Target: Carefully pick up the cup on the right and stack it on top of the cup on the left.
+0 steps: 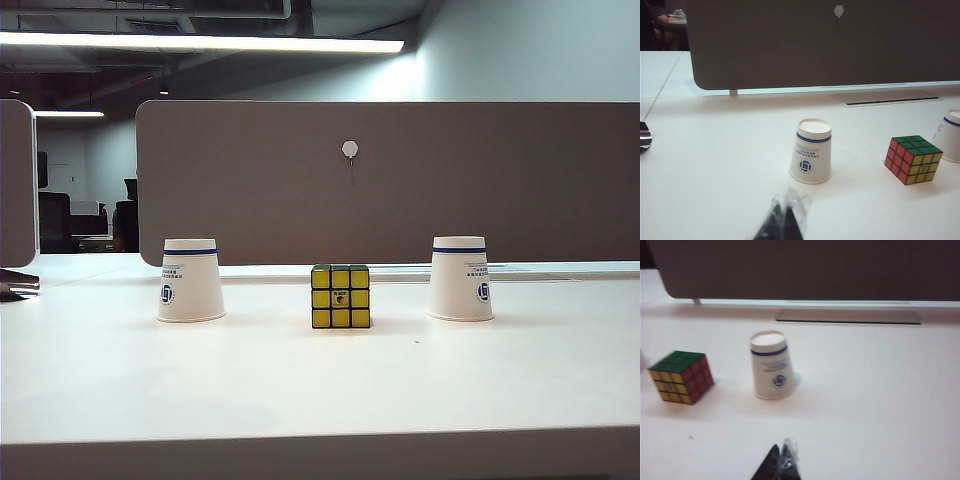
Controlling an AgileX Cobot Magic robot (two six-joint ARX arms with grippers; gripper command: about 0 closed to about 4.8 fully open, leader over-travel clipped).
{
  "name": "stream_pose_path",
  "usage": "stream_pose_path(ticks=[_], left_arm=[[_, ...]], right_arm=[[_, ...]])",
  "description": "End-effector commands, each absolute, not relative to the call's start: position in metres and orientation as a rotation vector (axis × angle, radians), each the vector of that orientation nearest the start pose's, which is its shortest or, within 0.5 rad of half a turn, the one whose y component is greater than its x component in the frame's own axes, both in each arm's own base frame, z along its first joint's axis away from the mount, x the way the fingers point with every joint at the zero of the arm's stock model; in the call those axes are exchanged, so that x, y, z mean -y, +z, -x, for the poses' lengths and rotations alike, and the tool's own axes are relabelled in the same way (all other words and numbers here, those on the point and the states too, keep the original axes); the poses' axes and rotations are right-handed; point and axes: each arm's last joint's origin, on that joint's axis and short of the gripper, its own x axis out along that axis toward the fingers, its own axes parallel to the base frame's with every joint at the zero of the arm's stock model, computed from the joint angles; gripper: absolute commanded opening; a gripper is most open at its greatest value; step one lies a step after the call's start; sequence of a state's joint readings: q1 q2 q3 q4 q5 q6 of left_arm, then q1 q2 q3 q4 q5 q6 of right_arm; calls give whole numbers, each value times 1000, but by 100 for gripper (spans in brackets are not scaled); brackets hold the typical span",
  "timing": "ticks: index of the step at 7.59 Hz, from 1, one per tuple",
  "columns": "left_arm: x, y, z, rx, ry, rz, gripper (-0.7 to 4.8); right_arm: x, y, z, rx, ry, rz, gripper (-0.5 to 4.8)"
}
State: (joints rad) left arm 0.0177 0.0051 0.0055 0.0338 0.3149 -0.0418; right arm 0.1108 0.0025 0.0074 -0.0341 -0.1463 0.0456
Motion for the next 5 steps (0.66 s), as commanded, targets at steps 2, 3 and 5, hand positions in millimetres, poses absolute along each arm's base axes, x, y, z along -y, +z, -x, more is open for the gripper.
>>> stream_pose_path(ticks=[2,3,5], left_arm=[[9,171,-95,56,-364,30,-5],[11,175,-95,88,-420,44,-5],[12,177,-94,106,-462,53,-5]], right_arm=[[-18,168,-95,12,367,-101,28],[-18,170,-95,34,383,-100,96],[-18,174,-95,75,385,-96,122]])
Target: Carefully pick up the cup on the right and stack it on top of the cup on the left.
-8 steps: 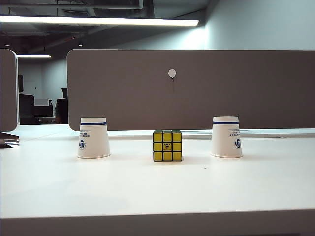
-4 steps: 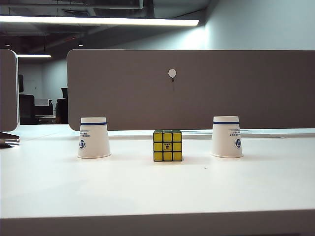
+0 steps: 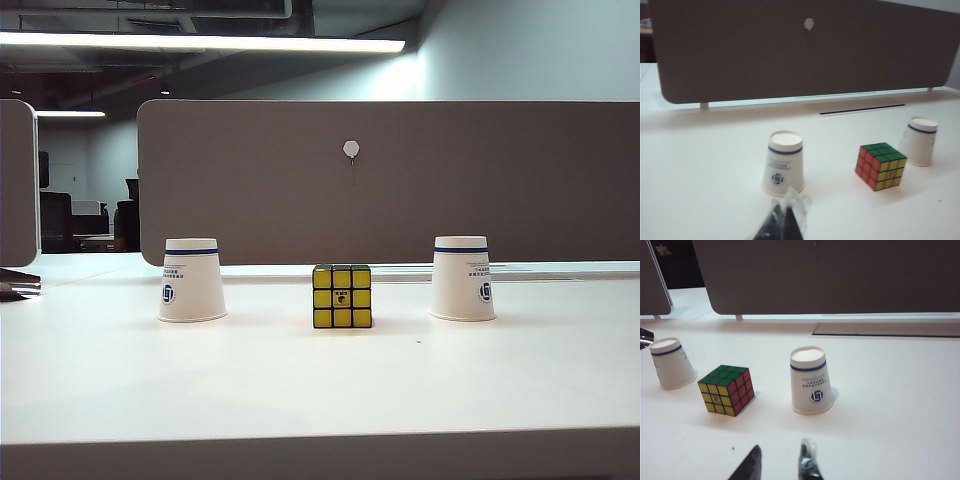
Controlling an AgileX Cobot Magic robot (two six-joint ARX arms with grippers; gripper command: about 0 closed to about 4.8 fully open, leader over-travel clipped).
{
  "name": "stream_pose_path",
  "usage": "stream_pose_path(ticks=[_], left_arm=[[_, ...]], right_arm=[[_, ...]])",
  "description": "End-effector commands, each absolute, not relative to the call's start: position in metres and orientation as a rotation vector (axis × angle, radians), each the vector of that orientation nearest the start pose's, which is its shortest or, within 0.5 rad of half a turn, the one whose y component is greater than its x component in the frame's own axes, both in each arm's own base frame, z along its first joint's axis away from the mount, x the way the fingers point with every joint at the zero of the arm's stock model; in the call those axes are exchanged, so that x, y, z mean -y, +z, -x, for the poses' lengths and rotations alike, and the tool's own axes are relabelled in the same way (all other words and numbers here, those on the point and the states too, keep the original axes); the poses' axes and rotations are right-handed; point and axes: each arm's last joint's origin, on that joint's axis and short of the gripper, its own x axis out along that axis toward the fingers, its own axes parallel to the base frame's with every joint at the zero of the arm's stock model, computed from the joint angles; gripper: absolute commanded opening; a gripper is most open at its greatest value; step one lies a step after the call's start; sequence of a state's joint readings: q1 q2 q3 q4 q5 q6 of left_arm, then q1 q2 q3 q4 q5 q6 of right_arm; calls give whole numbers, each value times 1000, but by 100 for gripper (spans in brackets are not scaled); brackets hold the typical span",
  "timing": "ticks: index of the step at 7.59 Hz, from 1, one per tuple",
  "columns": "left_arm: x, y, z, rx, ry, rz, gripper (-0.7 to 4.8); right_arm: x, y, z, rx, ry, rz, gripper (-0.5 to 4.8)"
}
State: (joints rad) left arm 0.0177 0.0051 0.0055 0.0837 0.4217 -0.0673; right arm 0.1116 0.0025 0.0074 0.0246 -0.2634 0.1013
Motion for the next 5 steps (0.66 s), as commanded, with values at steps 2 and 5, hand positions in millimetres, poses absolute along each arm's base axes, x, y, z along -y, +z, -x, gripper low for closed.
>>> stream_pose_path(ticks=[2,5], left_arm=[[12,178,-94,109,-464,52,-1],[19,178,-92,107,-581,51,26]], right_arm=[[-18,175,-94,91,385,-95,124],[-29,178,-111,94,431,-70,150]])
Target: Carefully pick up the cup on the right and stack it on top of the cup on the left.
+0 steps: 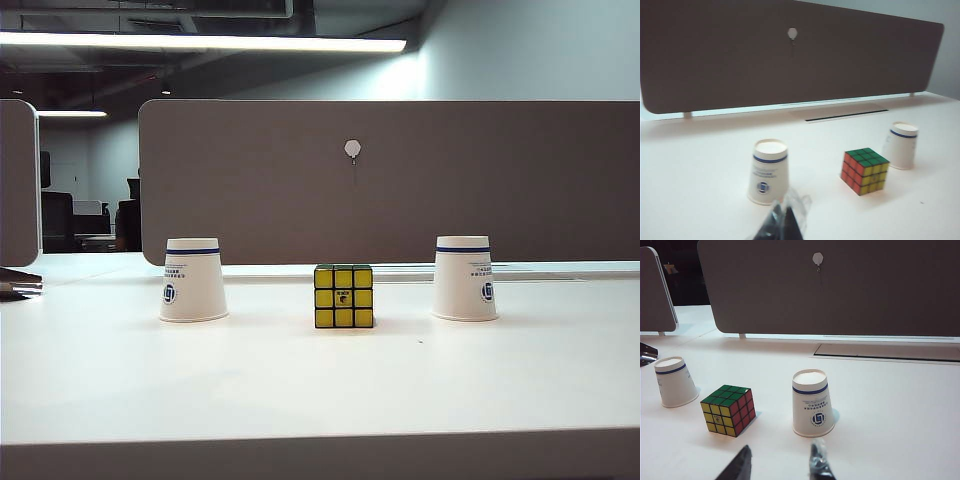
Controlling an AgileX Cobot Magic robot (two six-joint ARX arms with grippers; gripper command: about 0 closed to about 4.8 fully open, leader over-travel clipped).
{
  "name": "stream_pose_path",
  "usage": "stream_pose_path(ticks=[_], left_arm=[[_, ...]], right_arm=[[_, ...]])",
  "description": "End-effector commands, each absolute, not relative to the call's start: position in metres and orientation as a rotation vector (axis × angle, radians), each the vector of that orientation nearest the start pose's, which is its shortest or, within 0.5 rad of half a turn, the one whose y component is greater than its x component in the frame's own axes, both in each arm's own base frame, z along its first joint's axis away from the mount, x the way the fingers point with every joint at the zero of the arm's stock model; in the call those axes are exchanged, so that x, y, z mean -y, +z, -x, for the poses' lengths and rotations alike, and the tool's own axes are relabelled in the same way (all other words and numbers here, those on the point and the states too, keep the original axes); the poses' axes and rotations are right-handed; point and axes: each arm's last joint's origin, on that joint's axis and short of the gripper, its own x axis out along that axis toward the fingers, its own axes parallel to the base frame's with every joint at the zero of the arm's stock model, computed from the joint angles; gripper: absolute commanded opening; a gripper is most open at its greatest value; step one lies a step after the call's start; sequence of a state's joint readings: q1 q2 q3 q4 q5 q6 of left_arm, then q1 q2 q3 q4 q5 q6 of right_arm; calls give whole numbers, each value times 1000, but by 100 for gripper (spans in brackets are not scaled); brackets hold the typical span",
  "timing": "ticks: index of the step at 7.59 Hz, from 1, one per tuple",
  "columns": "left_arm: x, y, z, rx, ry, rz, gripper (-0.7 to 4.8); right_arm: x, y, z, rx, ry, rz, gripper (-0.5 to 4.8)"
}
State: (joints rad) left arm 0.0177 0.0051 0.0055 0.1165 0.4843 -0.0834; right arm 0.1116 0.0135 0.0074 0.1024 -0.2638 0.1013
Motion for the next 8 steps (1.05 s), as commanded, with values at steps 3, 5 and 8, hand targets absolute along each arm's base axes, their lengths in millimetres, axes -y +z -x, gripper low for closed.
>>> stream_pose_path(ticks=[3,5,8], left_arm=[[19,181,-92,146,-532,50,17],[19,182,-92,152,-533,48,-6],[20,185,-91,185,-564,38,-6]], right_arm=[[-56,202,-195,-44,504,-15,275],[-66,210,-223,-59,509,-8,275],[-65,208,-226,-34,458,80,320]])
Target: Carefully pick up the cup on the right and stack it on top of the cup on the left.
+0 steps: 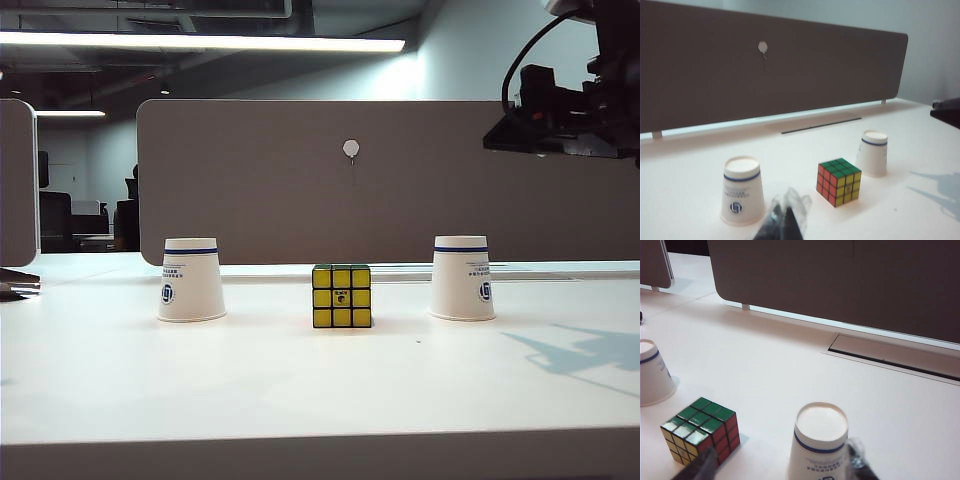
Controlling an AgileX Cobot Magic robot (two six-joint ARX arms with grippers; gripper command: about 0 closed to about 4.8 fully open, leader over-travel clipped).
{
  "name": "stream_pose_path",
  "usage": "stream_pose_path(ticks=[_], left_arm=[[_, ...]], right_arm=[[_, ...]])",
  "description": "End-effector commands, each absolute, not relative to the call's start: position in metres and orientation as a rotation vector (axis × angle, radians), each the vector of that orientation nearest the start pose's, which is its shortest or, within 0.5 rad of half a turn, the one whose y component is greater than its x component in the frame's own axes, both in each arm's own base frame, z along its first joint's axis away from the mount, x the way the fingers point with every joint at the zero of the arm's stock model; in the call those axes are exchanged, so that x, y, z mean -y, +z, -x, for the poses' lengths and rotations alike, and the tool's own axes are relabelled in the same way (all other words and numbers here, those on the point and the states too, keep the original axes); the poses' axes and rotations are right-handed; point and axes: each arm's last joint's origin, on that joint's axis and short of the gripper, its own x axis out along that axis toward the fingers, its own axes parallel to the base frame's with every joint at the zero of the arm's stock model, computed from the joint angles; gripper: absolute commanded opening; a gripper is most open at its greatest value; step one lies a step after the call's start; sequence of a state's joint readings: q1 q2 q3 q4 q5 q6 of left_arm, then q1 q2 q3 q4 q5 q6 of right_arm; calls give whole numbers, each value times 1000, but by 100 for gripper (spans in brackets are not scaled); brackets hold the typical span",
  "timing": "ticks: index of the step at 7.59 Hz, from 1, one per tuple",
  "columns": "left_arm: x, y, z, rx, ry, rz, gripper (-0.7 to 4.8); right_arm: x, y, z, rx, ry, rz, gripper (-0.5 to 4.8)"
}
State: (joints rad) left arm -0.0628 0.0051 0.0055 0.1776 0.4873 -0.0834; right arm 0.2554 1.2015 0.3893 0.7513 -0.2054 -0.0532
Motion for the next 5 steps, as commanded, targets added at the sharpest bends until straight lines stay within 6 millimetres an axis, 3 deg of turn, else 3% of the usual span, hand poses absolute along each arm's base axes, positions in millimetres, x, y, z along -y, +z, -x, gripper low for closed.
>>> stream_pose_path(ticks=[1,5], left_arm=[[20,185,-91,185,-564,38,-7],[25,185,-88,177,-726,31,-6]], right_arm=[[-65,207,-226,-35,458,83,320],[-72,207,-251,-65,462,87,361]])
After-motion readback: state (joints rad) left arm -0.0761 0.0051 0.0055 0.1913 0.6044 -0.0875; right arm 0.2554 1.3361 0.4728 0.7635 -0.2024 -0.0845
